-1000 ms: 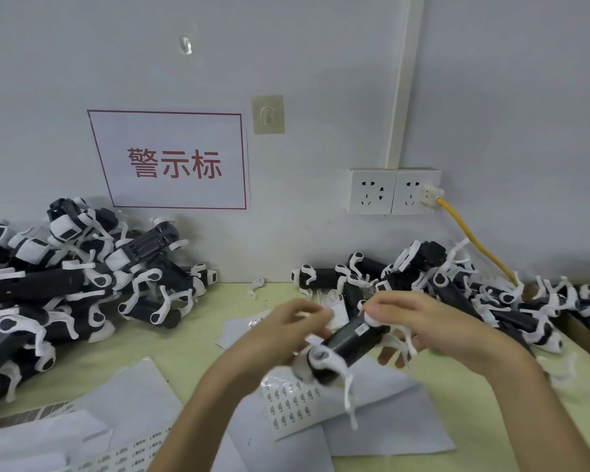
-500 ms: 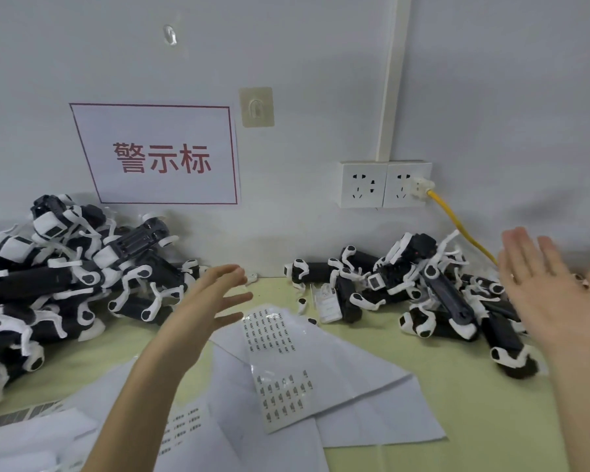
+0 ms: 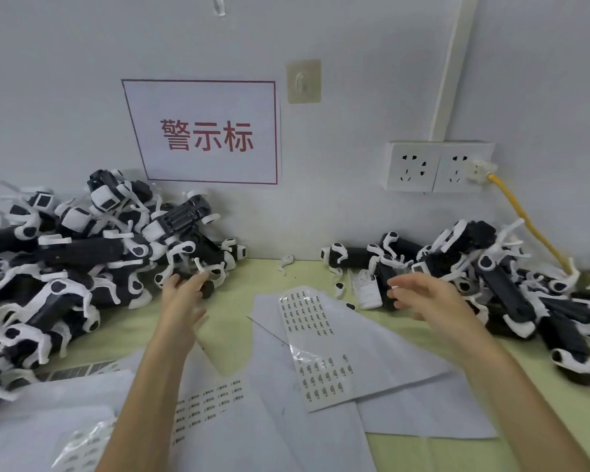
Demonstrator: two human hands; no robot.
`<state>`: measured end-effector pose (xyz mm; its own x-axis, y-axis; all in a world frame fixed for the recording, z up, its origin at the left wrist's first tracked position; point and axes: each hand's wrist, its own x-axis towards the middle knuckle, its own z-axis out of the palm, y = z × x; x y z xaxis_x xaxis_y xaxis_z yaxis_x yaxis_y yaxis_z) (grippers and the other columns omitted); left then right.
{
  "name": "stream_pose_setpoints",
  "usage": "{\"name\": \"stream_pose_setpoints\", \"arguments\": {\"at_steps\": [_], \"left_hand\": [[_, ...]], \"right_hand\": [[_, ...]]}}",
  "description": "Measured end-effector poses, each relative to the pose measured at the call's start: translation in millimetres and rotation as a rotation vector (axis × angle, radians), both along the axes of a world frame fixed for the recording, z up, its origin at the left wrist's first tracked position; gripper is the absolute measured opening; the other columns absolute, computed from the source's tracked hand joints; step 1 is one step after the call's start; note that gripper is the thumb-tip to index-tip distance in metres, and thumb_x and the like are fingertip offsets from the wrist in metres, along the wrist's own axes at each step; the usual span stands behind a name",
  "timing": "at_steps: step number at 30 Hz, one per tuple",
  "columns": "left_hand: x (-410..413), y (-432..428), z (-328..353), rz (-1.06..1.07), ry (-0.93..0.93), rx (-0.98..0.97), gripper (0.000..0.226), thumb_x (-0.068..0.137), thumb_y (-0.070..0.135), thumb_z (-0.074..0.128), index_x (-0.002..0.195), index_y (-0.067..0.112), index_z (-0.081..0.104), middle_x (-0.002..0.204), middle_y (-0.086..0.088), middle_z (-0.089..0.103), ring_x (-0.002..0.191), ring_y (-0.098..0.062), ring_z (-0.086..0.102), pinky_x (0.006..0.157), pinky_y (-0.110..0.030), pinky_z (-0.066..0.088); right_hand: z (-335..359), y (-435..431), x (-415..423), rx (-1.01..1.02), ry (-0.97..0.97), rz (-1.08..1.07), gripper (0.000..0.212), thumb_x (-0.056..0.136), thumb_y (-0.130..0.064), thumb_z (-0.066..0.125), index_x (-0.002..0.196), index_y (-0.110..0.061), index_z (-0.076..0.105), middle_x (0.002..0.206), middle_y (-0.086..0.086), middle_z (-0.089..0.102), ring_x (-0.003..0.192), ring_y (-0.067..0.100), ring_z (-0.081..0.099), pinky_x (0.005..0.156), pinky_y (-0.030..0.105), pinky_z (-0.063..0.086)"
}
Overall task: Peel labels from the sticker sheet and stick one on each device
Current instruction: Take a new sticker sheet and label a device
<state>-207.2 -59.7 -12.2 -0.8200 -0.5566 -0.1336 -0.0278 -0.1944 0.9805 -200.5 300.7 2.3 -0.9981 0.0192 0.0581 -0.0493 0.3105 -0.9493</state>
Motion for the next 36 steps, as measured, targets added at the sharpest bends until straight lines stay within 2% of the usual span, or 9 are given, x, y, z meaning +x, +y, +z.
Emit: {"name": "stream_pose_setpoints", "arguments": {"at_steps": [2, 7, 16, 18, 23, 26, 28, 31, 36], "left_hand": [[-2, -9, -7, -0.041, -0.014, -0.05, 0.061, 0.099, 0.027, 0.067, 0.152, 0.018, 0.038, 0.138, -0.003, 0.055, 0.109, -0.019, 0.059, 0.087, -0.036, 0.052], [-7, -24, -20, -0.072, -0.05, -0.455, 0.038, 0.096, 0.009, 0.067, 0.134, 0.013, 0.064, 0.093, 0.001, 0.061, 0.072, -0.023, 0.059, 0.065, -0.033, 0.05], [-6, -22, -19, 0.154, -0.126, -1.023, 0.021, 0.1, 0.029, 0.061, 0.109, 0.013, 0.073, 0.115, -0.011, 0.058, 0.11, -0.031, 0.052, 0.089, -0.042, 0.044], [-1, -19, -1, 0.139, -0.002, -0.965, 0.022, 0.103, 0.031, 0.055, 0.105, 0.014, 0.069, 0.11, -0.006, 0.067, 0.102, -0.028, 0.06, 0.086, -0.045, 0.049], [18, 12, 61, -0.003, 0.269, -0.398, 0.03, 0.105, 0.041, 0.051, 0.084, 0.021, 0.057, 0.09, -0.009, 0.067, 0.083, -0.023, 0.057, 0.076, -0.037, 0.045], [27, 43, 83, -0.25, 0.302, 0.097, 0.035, 0.108, 0.041, 0.044, 0.097, 0.013, 0.064, 0.084, -0.007, 0.07, 0.084, -0.024, 0.064, 0.087, -0.04, 0.049], [34, 60, 88, -0.528, 0.263, 0.311, 0.048, 0.109, 0.044, 0.035, 0.118, 0.006, 0.062, 0.1, -0.011, 0.077, 0.095, -0.023, 0.074, 0.089, -0.04, 0.052], [40, 76, 86, -0.78, 0.177, 0.278, 0.05, 0.108, 0.039, 0.037, 0.138, 0.004, 0.055, 0.124, -0.019, 0.071, 0.114, -0.027, 0.07, 0.087, -0.038, 0.056], [45, 98, 81, -0.919, 0.147, -0.003, 0.042, 0.099, 0.025, 0.057, 0.13, -0.003, 0.061, 0.123, -0.024, 0.07, 0.103, -0.035, 0.073, 0.09, -0.041, 0.061]], "right_hand": [[-5, -2, -2, -0.01, -0.029, -0.001, 0.016, 0.097, -0.013, 0.063, 0.1, -0.026, 0.074, 0.099, -0.001, 0.077, 0.092, 0.017, 0.072, 0.074, 0.03, 0.048], [-7, 2, -7, -0.05, -0.053, 0.002, 0.023, 0.101, -0.014, 0.058, 0.094, -0.026, 0.077, 0.094, -0.003, 0.078, 0.086, 0.017, 0.075, 0.078, 0.036, 0.051], [-4, -5, -3, -0.035, -0.089, 0.078, 0.021, 0.102, -0.014, 0.055, 0.097, -0.018, 0.075, 0.093, 0.002, 0.078, 0.082, 0.016, 0.074, 0.083, 0.037, 0.052], [-1, -8, -1, -0.024, -0.093, 0.091, 0.02, 0.102, -0.014, 0.055, 0.097, -0.017, 0.075, 0.094, 0.003, 0.078, 0.084, 0.017, 0.074, 0.085, 0.038, 0.052], [15, -20, 10, -0.055, -0.04, 0.149, 0.017, 0.101, -0.012, 0.057, 0.102, -0.016, 0.074, 0.098, 0.005, 0.078, 0.085, 0.017, 0.073, 0.081, 0.032, 0.053], [32, -30, 22, -0.101, 0.093, 0.239, 0.017, 0.098, -0.009, 0.061, 0.108, -0.018, 0.071, 0.101, 0.0, 0.077, 0.088, 0.015, 0.072, 0.075, 0.024, 0.057], [43, -37, 30, -0.114, 0.195, 0.273, 0.023, 0.095, -0.009, 0.066, 0.114, -0.022, 0.069, 0.109, -0.005, 0.075, 0.096, 0.012, 0.071, 0.078, 0.025, 0.058], [54, -46, 39, -0.052, 0.362, 0.259, 0.037, 0.093, -0.011, 0.07, 0.123, -0.033, 0.064, 0.125, -0.017, 0.066, 0.114, 0.005, 0.064, 0.086, 0.025, 0.055], [60, -50, 44, 0.067, 0.499, 0.25, 0.039, 0.094, -0.031, 0.062, 0.132, -0.038, 0.059, 0.133, -0.022, 0.059, 0.127, -0.002, 0.052, 0.098, 0.02, 0.047]]}}
